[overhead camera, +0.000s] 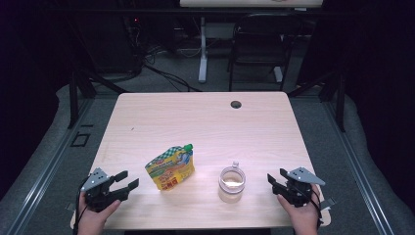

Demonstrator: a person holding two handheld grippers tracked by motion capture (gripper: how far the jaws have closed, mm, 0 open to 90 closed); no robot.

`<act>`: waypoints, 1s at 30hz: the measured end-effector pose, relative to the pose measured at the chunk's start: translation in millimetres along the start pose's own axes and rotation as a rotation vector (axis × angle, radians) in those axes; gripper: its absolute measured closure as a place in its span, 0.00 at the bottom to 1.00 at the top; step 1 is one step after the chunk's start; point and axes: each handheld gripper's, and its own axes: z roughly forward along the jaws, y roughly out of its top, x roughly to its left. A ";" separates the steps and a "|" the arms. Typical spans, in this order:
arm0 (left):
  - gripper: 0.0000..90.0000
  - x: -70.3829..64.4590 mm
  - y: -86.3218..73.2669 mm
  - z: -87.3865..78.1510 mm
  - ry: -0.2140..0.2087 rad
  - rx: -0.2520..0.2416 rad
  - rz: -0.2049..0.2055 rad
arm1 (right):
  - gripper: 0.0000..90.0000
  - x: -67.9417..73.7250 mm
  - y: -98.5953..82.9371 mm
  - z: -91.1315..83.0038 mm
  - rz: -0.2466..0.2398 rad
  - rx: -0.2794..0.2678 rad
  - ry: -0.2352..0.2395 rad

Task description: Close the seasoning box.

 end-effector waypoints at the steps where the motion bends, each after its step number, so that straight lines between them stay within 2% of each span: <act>1: 0.45 1.0 -0.8 1.3 0.005 0.004 -0.005 | 0.50 -0.7 -0.5 1.0 0.009 0.002 -0.005; 3: 0.45 2.9 -2.6 3.5 0.011 0.010 -0.014 | 0.49 -2.5 -0.9 2.3 0.022 0.008 0.009; 6: 0.45 5.9 -5.5 7.3 0.031 0.024 0.001 | 0.49 -2.3 -1.1 4.6 0.030 0.018 0.030; 8: 0.45 7.9 -6.7 9.0 0.043 0.036 -0.001 | 0.48 -1.1 -0.7 5.3 0.016 0.020 0.031; 12: 0.45 10.6 -8.0 9.8 0.048 0.050 -0.021 | 0.45 -0.2 -0.3 5.0 -0.001 0.007 0.018; 14: 0.44 10.6 -8.8 10.2 0.049 0.041 -0.026 | 0.43 -1.1 -1.0 5.6 -0.004 0.014 0.002; 18: 0.44 10.0 -8.5 10.4 0.040 0.037 -0.031 | 0.41 -3.5 -2.8 7.0 0.015 0.001 -0.004; 20: 0.45 9.9 -8.1 10.9 0.030 0.037 -0.035 | 0.41 -3.8 -3.4 8.3 0.032 0.006 0.019; 25: 0.48 9.3 -6.6 11.7 0.002 0.036 -0.045 | 0.41 -2.9 -3.5 9.7 0.034 0.008 0.023; 27: 0.48 8.7 -5.5 11.3 0.002 0.040 -0.035 | 0.41 -2.8 -3.8 9.1 0.037 -0.004 0.021; 30: 0.48 7.5 -4.9 11.4 0.006 0.021 -0.035 | 0.41 -3.5 -4.1 7.0 0.030 -0.018 0.016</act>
